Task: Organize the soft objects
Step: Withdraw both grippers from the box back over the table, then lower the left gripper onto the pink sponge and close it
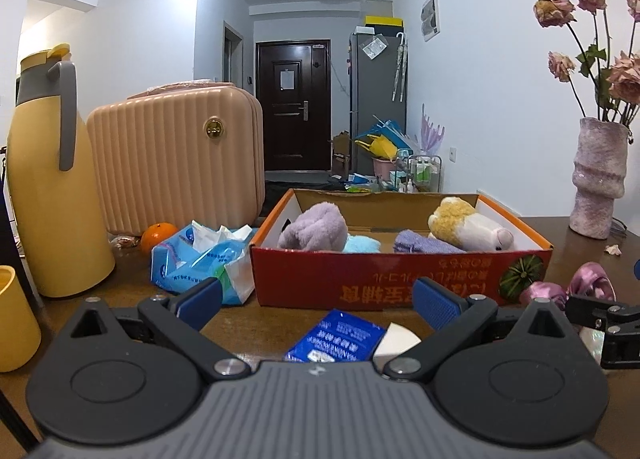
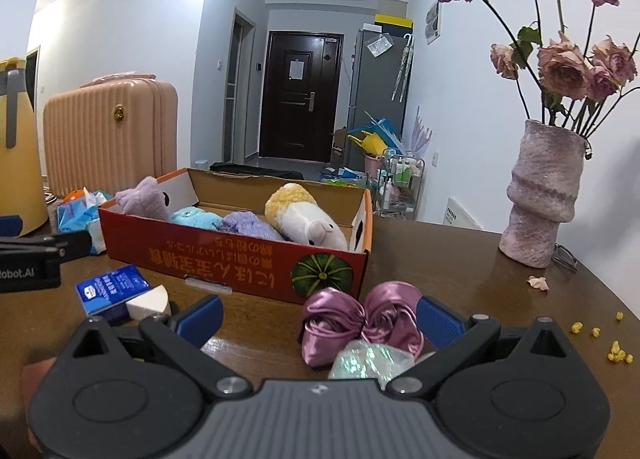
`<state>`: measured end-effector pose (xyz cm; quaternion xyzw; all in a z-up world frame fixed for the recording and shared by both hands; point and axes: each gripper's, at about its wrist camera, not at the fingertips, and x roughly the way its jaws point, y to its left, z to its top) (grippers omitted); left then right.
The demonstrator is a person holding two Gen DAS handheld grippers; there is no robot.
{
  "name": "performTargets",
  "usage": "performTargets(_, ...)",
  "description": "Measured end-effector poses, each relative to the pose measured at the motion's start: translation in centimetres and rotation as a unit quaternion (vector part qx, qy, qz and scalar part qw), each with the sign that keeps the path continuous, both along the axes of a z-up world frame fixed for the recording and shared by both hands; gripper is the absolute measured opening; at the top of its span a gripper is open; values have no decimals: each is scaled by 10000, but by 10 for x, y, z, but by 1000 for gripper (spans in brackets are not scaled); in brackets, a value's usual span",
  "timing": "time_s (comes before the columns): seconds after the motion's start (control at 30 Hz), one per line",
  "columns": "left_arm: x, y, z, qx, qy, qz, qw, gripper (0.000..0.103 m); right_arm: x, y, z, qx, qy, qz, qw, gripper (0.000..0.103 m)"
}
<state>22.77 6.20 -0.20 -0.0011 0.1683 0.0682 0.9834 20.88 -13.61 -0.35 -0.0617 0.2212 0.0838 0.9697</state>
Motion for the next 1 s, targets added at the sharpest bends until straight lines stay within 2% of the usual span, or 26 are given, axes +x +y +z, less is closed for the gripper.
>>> performTargets(0.4, -29, -8, -3, 10, 77, -205, 9998, 103, -34, -9, -5, -55, -23, 53, 10000, 103)
performTargets(1.0, -56, -24, -18, -47, 556, -697, 9960, 103, -66, -34, -14, 25, 114, -37, 9999, 103)
